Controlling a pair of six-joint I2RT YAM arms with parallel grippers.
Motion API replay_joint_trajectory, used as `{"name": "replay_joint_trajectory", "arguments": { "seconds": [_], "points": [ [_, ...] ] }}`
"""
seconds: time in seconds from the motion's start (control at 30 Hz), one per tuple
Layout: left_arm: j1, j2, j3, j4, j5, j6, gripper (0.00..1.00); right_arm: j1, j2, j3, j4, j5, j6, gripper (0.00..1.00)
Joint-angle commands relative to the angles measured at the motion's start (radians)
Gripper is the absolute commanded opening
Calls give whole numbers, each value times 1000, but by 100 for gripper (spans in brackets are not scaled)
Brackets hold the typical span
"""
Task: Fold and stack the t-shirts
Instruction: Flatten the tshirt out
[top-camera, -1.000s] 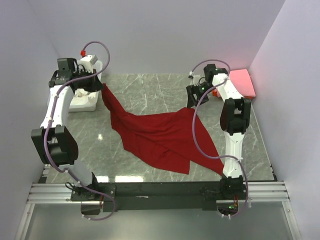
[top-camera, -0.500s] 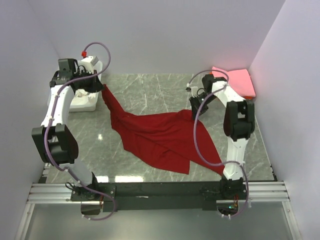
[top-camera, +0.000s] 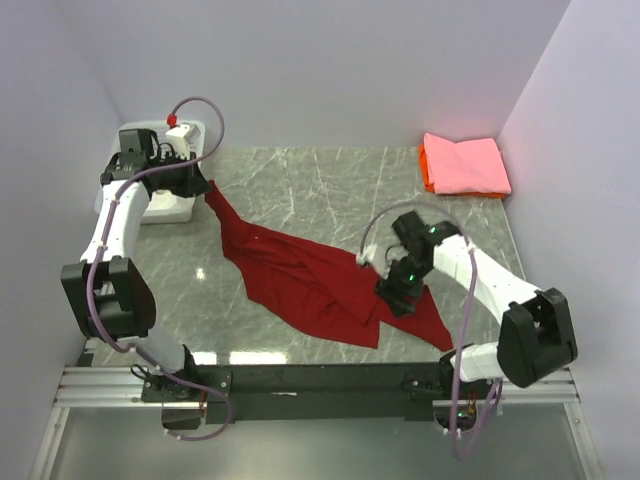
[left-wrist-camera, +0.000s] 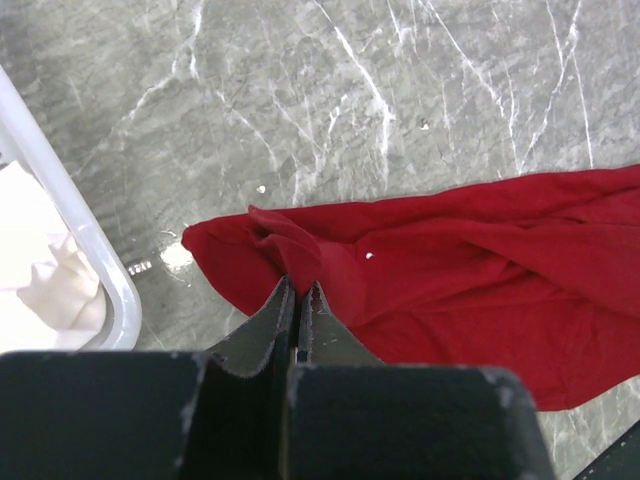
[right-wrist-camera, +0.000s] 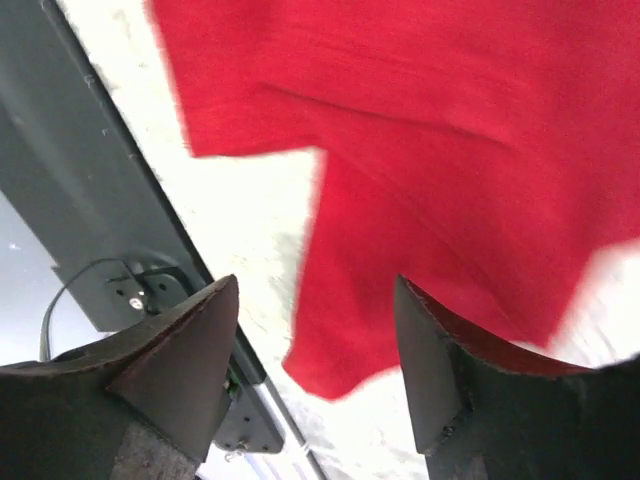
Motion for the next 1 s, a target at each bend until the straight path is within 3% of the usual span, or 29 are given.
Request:
{"name": "replay_joint_trajectory", "arguments": {
  "seconds": [0.0, 0.2, 0.3, 0.97],
  "points": [
    [-5, -39, 2, 28, 30, 6, 0, -151, 36, 185, 5, -50, 8, 69],
    [-3, 1, 36, 30, 35, -24, 0, -215, 298, 370, -22, -166, 232, 49],
    [-3, 18, 51, 24, 30, -30, 0, -213, 358, 376, 3, -199, 280, 45],
    [-6, 50, 76, 5, 18, -22, 0, -179, 501, 269, 153, -143, 383, 52]
  ]
}}
